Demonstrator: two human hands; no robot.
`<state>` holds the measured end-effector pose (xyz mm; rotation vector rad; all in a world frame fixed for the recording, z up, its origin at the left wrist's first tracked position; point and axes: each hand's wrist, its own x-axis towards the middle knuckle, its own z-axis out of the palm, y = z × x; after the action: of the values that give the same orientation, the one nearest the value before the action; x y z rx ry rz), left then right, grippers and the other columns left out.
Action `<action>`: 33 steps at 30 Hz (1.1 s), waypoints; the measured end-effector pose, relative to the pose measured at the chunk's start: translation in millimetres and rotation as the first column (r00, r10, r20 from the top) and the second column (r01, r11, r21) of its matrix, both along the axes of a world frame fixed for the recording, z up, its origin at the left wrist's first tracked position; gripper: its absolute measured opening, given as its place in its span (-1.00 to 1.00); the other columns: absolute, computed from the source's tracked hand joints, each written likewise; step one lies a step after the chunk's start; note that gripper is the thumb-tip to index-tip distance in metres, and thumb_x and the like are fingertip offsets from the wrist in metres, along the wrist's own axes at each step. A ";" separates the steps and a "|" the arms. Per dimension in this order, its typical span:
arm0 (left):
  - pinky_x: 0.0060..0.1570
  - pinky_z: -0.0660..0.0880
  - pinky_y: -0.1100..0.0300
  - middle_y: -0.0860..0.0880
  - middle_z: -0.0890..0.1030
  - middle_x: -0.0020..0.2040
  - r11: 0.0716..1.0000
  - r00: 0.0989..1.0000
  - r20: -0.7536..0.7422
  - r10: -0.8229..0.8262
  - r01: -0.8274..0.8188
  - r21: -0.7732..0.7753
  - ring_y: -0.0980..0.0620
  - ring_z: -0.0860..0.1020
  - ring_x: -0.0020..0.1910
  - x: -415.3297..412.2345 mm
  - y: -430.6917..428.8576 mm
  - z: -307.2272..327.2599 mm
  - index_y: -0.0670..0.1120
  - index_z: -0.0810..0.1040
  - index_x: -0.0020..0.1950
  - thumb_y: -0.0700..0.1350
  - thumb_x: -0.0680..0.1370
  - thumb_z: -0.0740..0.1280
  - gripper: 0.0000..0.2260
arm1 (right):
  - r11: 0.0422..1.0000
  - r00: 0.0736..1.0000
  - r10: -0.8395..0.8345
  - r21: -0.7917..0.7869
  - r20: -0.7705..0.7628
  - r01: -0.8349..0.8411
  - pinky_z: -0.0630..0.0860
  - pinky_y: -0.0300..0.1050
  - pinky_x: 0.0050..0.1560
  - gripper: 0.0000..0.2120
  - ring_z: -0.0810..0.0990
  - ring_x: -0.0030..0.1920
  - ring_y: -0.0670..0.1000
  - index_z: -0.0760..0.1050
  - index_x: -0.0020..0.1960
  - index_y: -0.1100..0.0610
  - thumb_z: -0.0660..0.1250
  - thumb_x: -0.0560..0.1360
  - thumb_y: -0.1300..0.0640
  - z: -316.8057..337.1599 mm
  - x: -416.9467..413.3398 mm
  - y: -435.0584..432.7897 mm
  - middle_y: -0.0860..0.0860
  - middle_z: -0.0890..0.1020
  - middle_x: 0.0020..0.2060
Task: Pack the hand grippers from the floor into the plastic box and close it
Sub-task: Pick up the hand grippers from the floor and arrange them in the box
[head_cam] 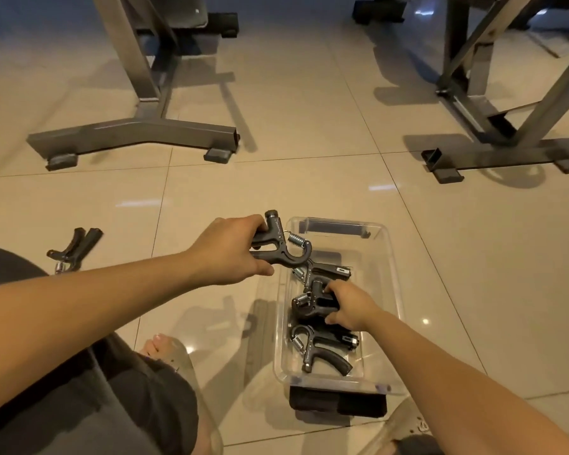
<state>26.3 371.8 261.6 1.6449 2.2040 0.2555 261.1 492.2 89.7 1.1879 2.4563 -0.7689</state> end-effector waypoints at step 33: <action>-0.17 0.41 0.09 0.07 0.59 -0.05 0.990 1.000 0.019 -0.015 0.013 0.141 -0.03 0.54 -0.10 5.9 23.5 -13.9 0.03 0.48 0.14 0.22 0.35 0.55 -0.50 | 0.964 0.947 -0.131 0.187 -0.294 0.191 0.53 -0.05 -0.02 -0.85 0.61 -0.03 0.03 0.58 0.13 0.07 0.29 0.60 0.11 37.6 -30.9 16.8 -0.02 0.65 0.00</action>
<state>32.2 395.3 247.7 1.7227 2.2036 0.4308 230.2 509.0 127.3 1.4638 2.7552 -0.7798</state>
